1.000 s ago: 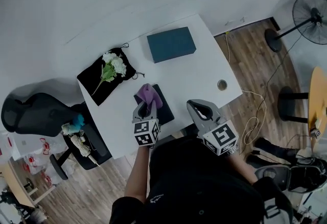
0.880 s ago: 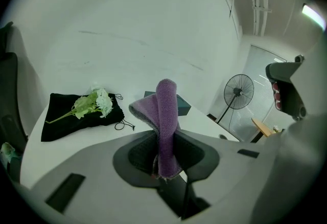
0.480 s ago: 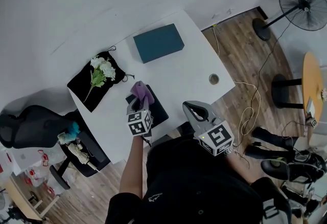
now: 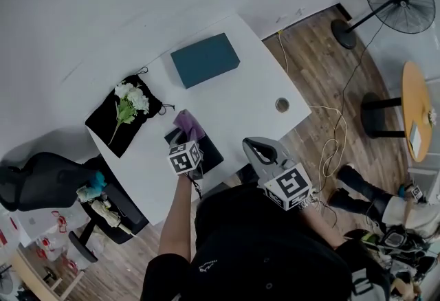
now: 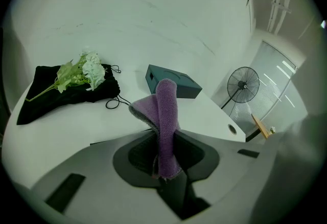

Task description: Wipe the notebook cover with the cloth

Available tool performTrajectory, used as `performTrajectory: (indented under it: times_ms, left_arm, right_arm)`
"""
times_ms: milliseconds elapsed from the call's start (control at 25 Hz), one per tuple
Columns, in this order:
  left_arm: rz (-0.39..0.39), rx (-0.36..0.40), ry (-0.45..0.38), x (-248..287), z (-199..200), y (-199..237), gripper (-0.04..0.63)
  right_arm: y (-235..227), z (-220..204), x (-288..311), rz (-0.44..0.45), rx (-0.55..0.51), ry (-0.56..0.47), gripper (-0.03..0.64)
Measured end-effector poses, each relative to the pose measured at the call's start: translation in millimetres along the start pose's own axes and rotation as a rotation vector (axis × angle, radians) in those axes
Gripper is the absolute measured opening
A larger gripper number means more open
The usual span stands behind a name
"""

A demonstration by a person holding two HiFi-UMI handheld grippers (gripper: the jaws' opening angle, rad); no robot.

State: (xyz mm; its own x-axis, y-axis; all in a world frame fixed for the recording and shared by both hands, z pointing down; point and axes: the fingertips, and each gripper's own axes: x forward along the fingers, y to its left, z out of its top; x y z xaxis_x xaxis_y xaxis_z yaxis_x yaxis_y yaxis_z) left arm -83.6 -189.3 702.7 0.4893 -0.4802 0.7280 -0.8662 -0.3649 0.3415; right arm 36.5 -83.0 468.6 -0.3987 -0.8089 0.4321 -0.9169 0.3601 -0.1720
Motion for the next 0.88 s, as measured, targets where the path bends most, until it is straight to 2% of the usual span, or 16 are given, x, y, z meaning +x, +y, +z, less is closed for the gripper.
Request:
performTrajectory:
  times_ms: [440,880]
  left_arm:
    - [0.031,0.007,0.106,19.1,-17.0,8.4,0.084]
    - [0.066,0.038,0.126,23.9,-21.3,13.1,0.086]
  right_arm:
    - [1.6,-4.5,-0.7,-0.007,0.011,0.008,0.005]
    - [7.1,-6.3,3.8,0.016,0.001,0.010,0.005]
